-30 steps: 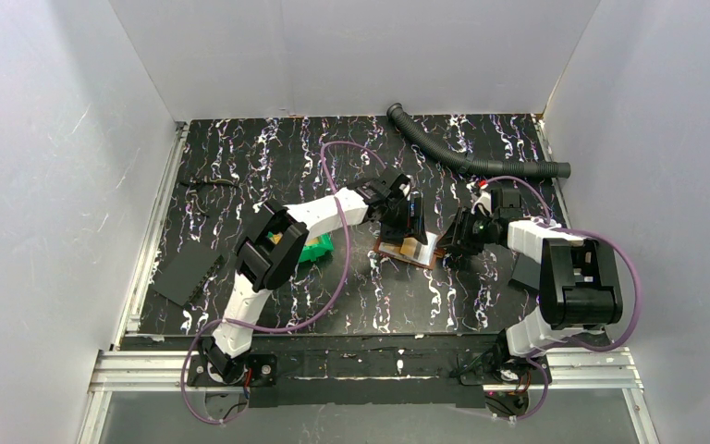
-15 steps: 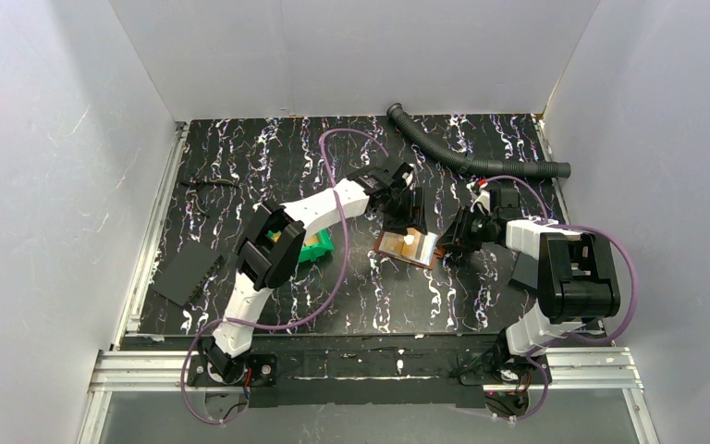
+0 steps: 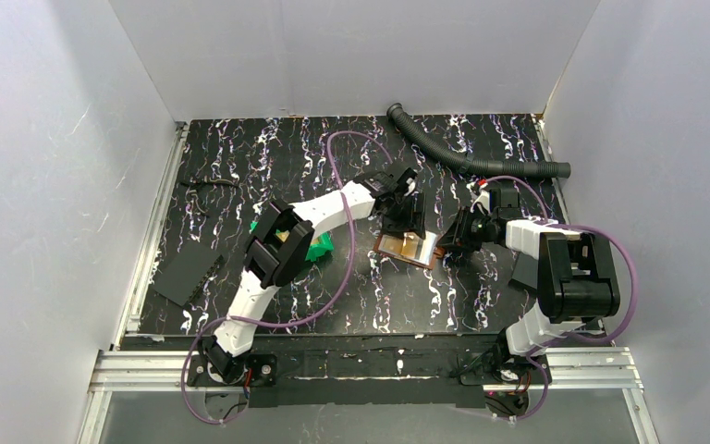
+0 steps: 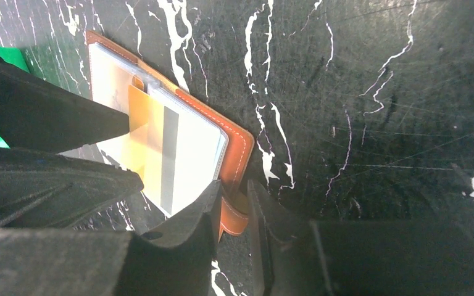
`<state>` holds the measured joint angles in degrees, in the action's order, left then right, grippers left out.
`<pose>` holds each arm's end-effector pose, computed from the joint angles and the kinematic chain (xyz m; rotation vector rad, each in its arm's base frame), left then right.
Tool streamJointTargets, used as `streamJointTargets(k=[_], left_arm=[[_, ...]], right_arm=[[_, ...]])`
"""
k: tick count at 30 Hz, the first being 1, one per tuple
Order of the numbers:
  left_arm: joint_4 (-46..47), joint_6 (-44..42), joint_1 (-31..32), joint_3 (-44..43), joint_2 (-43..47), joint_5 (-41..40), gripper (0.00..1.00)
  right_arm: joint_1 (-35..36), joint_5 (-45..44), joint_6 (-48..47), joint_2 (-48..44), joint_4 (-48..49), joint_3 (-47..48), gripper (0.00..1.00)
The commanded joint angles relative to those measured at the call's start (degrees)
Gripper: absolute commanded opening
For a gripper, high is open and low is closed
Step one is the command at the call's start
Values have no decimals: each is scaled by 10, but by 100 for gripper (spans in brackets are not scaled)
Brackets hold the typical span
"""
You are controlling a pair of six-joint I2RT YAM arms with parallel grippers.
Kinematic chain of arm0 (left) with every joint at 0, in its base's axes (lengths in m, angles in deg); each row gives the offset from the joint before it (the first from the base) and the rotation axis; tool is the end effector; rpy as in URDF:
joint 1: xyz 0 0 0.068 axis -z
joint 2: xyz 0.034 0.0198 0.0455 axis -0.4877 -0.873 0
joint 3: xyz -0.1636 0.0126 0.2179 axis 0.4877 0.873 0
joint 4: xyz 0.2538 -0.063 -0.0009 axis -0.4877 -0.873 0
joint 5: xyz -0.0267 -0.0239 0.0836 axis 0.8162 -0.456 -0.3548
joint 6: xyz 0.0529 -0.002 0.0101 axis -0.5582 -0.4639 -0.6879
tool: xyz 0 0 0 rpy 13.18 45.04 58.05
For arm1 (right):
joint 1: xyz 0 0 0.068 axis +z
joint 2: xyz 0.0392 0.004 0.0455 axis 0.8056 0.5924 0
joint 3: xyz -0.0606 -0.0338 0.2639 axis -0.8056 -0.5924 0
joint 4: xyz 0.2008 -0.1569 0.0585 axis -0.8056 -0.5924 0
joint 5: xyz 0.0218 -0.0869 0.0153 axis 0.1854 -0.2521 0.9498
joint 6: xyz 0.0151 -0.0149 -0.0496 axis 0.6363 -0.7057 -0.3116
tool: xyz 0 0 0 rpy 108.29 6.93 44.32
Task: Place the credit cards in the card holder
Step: Insert the credit card into the card holder.
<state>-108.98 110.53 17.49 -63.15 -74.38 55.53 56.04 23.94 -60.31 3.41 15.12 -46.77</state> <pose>0.3410 -0.3733 0.1812 0.3303 2.6331 -0.8495 0.2908 0.0295 0.1422 0.1817 2.5019 0.8069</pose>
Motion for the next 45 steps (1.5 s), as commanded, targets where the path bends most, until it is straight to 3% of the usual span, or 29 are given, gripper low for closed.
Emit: streamJointTargets(k=[1,10,14,22,25,29,37,40,45], left_arm=[[9,0,13,-17,-12,31,59],[82,46,19,11,-5,92,57],[67,42,19,16,4,73,59],[-4,8,7,31,54,27,63],[-10,-4,4,54,80,19,52],[-19,-11,4,68,86,18,42],[0,-1,4,80,60,32,28],[2,3,4,78,50,38,25],[13,13,4,87,42,45,24]], right_arm=[[6,-1,-6,13,12,6,30],[9,4,-5,15,17,10,27],[9,-5,-13,12,4,17,27],[9,-52,-32,-49,-68,31,43],[-1,-14,-20,-56,-64,30,49],[-14,55,21,-26,-16,21,48],[-14,78,58,-9,40,20,32],[-14,85,58,6,44,21,28],[-13,84,56,19,51,11,29]])
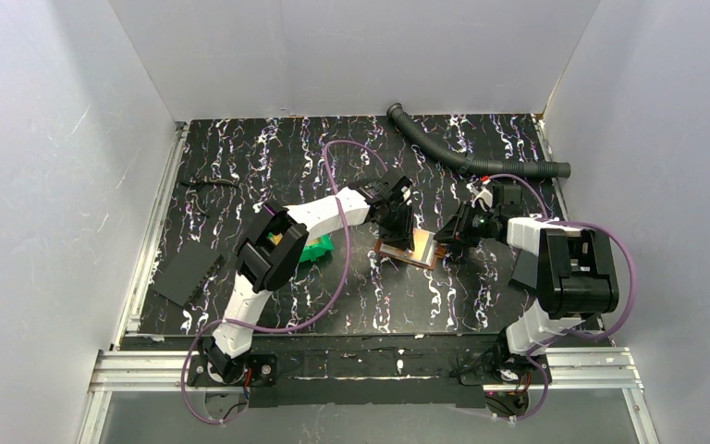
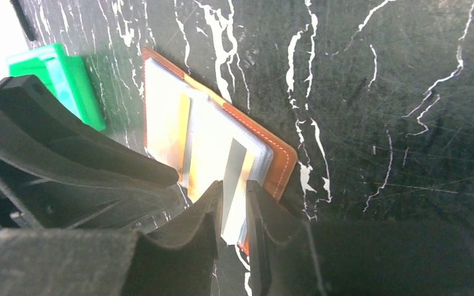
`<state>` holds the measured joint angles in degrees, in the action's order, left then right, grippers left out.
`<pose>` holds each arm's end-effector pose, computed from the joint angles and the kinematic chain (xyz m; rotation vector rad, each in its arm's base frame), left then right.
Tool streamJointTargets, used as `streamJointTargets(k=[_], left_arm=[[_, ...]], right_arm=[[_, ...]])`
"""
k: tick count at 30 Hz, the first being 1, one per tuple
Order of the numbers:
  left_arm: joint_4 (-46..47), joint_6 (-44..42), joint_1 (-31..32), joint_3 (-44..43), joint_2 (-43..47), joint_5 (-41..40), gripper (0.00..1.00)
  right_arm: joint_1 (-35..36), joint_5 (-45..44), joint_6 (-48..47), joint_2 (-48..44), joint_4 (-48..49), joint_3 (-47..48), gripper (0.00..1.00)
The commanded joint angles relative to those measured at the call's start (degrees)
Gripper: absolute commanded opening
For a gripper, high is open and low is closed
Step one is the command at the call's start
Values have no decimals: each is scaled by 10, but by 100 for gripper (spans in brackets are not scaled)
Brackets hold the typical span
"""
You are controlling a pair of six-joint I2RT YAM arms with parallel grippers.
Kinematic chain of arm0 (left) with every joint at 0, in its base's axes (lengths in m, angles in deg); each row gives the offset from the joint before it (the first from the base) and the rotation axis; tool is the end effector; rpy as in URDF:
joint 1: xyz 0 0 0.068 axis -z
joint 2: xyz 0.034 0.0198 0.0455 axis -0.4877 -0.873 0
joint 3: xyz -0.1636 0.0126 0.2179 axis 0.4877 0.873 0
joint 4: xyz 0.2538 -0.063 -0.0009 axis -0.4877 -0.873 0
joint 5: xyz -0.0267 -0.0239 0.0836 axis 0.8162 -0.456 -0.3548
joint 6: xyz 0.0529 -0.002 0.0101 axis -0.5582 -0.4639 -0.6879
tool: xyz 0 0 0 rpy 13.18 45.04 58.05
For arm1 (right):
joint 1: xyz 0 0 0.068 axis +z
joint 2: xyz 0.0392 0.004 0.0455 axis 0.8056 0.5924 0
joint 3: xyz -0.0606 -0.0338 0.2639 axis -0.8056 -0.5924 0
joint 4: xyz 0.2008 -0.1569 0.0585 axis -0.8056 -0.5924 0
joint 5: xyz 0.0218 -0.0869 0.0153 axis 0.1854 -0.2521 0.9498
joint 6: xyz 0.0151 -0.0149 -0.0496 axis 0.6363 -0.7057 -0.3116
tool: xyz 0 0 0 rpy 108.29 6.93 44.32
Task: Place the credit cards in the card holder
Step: Insert the credit card into the card holder.
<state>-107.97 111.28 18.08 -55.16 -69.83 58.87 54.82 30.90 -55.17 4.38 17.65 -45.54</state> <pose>0.3194 -0.3605 0.1769 0.3541 2.6978 -0.8926 0.2990 0.0271 0.1480 0.2393 2.4477 0.9833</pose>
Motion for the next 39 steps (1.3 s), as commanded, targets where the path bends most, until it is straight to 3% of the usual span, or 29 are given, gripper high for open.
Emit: streamJointTargets(k=[1,7,22,39], left_arm=[[1,7,-2,7,-7,12,24],[-3,17,-2,14,-22,12,23],[-18,30,-2,29,-49,1,1],[-19,30,-2,38,-60,3,0]], right_arm=[[-1,15,5,10,29,-2,30],[-1,20,8,13,38,-7,31],[-1,8,-11,2,16,-12,32],[3,0,-24,-49,-28,-10,35]])
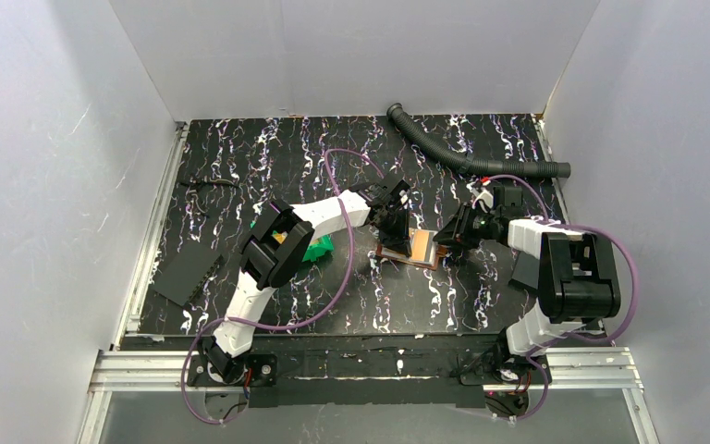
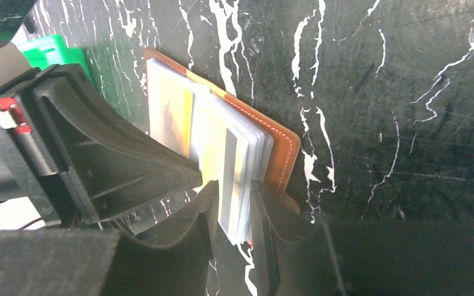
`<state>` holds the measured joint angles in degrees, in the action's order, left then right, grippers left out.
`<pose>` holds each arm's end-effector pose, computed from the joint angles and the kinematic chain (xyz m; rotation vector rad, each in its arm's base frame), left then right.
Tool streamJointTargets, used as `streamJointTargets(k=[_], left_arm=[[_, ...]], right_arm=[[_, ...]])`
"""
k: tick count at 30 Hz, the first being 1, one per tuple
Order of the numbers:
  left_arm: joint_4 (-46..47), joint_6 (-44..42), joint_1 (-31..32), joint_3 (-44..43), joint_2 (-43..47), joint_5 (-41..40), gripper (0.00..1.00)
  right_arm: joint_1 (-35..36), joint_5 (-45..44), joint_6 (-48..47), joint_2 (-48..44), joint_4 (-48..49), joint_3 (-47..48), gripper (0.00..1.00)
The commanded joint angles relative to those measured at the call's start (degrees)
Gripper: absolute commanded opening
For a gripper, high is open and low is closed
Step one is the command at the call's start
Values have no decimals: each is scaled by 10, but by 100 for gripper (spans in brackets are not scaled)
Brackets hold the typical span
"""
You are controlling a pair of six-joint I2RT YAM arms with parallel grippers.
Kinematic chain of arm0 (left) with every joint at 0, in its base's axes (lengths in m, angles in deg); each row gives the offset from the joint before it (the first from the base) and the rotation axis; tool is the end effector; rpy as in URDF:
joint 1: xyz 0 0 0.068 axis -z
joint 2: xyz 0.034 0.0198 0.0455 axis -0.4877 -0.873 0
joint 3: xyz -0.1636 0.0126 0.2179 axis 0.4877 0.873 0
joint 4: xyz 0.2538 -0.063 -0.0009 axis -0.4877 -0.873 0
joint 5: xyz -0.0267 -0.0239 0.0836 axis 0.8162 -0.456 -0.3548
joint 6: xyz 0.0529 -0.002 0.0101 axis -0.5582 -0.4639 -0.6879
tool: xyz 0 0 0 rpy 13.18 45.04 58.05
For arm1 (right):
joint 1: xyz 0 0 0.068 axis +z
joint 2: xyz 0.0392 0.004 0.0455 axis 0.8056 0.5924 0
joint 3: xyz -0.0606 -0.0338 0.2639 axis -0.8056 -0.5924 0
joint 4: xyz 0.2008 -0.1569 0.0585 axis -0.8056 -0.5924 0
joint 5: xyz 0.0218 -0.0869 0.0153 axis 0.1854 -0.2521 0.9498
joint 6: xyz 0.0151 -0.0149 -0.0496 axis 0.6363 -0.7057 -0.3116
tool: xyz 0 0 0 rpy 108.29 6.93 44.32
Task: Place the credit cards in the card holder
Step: Insert the credit card into the card holder.
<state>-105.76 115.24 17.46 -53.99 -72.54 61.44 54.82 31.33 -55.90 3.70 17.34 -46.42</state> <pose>0.3237 -0.3597 0.1516 0.2649 2.7672 -0.9378 0.2945 0.0272 0.1469 0.2246 2.4536 0.9880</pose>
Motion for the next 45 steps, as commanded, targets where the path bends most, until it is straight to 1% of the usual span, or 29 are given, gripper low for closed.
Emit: streamJointTargets(k=[1,18,20,28,33,41,45], left_arm=[[-41,-10,4,27,-32,-23,0],[-37,-9,4,23,-31,-17,0],[-36,-10,4,23,-31,-17,0],[-35,-12,4,22,-32,-14,0],[-35,-14,4,25,-32,-13,0],[-34,-16,4,23,-33,-11,0],[-34,-16,4,21,-33,-10,0]], right_arm=[[5,-4,-17,-43,-27,-1,35],[24,-4,-1,-8,0,-6,35],[25,-3,1,-4,16,-6,35],[28,1,11,-4,26,-10,35],[26,-33,-6,-22,-9,-8,39],[24,-51,-19,-36,-34,-9,40],[24,-44,-17,-32,-32,-6,40]])
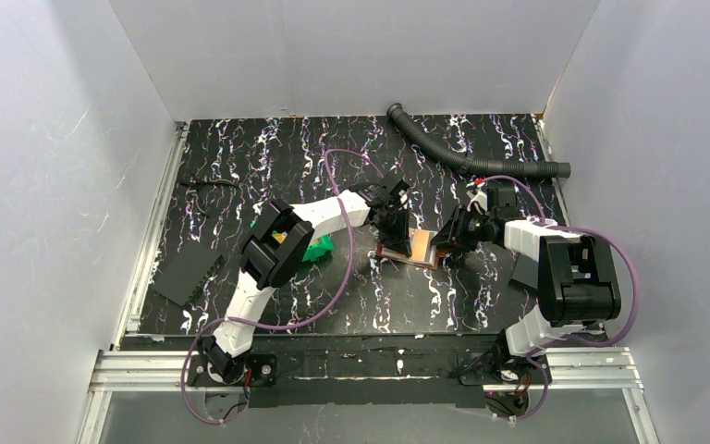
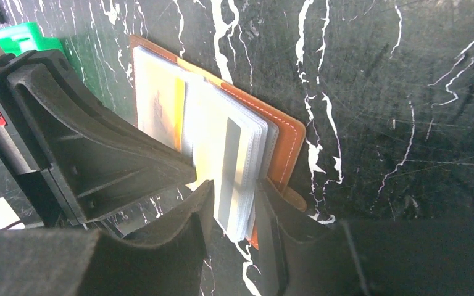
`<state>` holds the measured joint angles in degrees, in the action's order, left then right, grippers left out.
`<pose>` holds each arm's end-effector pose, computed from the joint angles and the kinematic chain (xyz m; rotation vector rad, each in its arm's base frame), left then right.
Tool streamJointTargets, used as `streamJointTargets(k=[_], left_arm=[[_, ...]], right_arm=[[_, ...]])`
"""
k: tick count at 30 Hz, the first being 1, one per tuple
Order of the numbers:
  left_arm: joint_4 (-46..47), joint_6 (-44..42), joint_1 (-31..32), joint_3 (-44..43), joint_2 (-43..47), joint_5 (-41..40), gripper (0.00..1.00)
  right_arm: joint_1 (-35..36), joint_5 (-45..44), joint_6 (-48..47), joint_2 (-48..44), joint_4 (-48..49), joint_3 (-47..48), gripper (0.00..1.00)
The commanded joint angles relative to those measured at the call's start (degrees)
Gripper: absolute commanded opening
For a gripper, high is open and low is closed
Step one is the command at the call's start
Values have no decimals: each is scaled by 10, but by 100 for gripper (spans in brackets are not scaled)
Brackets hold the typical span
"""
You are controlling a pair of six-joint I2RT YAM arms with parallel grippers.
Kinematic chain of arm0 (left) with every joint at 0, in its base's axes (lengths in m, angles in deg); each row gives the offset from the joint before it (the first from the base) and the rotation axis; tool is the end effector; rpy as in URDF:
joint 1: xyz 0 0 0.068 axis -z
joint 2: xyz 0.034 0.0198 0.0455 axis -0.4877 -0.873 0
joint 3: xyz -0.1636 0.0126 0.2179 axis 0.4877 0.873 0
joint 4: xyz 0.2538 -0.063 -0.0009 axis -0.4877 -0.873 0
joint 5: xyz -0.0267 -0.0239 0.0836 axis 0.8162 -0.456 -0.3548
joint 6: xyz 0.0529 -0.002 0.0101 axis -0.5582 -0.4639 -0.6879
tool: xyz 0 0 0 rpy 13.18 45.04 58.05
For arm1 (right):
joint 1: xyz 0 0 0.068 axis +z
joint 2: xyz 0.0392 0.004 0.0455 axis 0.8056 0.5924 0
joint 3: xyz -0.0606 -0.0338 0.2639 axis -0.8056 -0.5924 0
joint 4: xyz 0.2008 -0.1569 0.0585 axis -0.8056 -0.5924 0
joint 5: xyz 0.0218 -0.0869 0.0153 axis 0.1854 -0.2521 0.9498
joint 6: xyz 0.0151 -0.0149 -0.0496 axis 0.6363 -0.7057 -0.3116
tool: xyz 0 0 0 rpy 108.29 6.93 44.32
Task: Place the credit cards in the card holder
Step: Insert the credit card into the card holder.
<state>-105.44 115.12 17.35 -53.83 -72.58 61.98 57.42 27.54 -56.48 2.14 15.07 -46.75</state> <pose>0.3241 -0.3593 0.1509 0.2699 2.7668 -0.9491 0.2885 0.0383 0.1492 0.1977 2.4907 0.9215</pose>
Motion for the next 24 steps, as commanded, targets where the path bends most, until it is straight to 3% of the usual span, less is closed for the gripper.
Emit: streamJointTargets(k=[1,24], left_arm=[[-37,-15,5,18,-33,-15,0],[-36,-14,5,21,-34,-13,0]], right_arm=[[-2,-2,-11,-14,-8,-3,39],[-1,4,-3,-26,-4,-7,34]])
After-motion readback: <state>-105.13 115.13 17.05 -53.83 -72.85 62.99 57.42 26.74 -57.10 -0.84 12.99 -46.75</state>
